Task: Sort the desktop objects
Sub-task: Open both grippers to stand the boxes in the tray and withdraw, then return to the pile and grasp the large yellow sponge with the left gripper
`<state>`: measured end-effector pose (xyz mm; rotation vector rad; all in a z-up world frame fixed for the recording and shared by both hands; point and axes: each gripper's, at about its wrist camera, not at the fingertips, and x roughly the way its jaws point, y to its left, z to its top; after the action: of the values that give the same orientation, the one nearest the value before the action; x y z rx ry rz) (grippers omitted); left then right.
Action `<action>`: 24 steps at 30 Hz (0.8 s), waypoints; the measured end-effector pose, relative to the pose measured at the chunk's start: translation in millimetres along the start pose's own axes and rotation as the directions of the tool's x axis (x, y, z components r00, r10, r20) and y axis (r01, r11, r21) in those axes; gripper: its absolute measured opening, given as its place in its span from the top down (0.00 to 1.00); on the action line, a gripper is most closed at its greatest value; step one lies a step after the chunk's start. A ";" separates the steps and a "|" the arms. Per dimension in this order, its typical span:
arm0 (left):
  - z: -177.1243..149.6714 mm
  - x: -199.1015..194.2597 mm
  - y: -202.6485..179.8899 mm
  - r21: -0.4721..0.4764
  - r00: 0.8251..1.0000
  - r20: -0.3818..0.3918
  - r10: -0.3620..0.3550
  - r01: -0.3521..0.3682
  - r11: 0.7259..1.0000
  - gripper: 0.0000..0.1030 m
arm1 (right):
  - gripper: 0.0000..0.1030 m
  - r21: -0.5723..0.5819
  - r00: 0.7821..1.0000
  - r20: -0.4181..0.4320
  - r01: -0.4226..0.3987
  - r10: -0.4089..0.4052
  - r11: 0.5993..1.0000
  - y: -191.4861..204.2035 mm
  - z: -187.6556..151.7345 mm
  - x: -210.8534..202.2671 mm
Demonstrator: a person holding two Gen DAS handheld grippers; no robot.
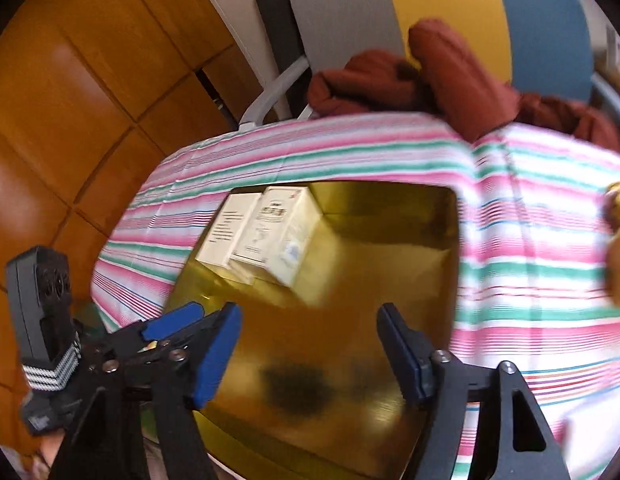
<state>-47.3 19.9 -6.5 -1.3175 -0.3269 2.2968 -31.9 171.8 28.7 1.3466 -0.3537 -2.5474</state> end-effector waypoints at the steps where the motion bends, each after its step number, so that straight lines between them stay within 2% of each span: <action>1: -3.1 0.6 -9.1 0.008 1.000 -0.003 -0.019 0.019 1.000 0.42 | 0.26 -0.002 1.000 0.009 0.009 -0.009 1.000 -6.9 -3.4 -7.9; 5: -14.6 2.2 -44.4 0.060 0.999 -0.002 -0.051 0.051 0.997 0.42 | 0.25 0.029 0.999 0.013 0.047 -0.047 0.998 -42.9 -16.8 -30.0; 9: -26.2 10.9 -84.6 0.139 0.993 -0.050 -0.103 0.109 0.984 0.42 | 0.25 0.065 0.995 0.028 0.097 -0.099 0.993 -84.2 -32.3 -54.4; 11: -30.5 14.9 -102.3 0.169 0.990 -0.066 -0.123 0.133 0.977 0.36 | 0.25 0.072 0.991 0.031 0.131 -0.133 0.989 -101.5 -38.4 -64.2; 13: -33.9 19.8 -119.6 0.197 0.988 -0.071 -0.137 0.148 0.969 0.25 | 0.25 0.098 0.986 0.032 0.159 -0.163 0.982 -124.7 -45.0 -75.7; 16: -34.7 31.5 -143.7 0.216 0.981 -0.111 -0.157 0.178 0.960 0.25 | 0.25 0.141 0.973 0.030 0.221 -0.228 0.965 -163.1 -53.4 -90.6; 18: -35.5 38.8 -157.7 0.231 0.980 -0.128 -0.150 0.177 0.957 0.23 | 0.25 0.164 0.955 0.040 0.285 -0.295 0.944 -189.6 -56.9 -101.1; 20: -34.7 49.5 -171.6 0.238 0.976 -0.151 -0.157 0.190 0.953 0.23 | 0.25 0.195 0.922 0.055 0.365 -0.382 0.910 -217.3 -58.0 -113.3; 22: -33.5 62.8 -185.2 0.248 0.971 -0.181 -0.157 0.199 0.948 0.22 | 0.25 0.245 0.879 0.083 0.438 -0.469 0.865 -244.4 -58.3 -127.1; 24: -32.3 78.8 -203.4 0.256 0.963 -0.202 -0.181 0.230 0.939 0.22 | 0.25 0.299 0.846 0.098 0.477 -0.524 0.826 -265.1 -58.2 -139.1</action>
<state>3.3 234.2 4.4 -1.2658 -0.0742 1.9533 67.2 460.2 19.5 1.4656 -0.4308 -3.1705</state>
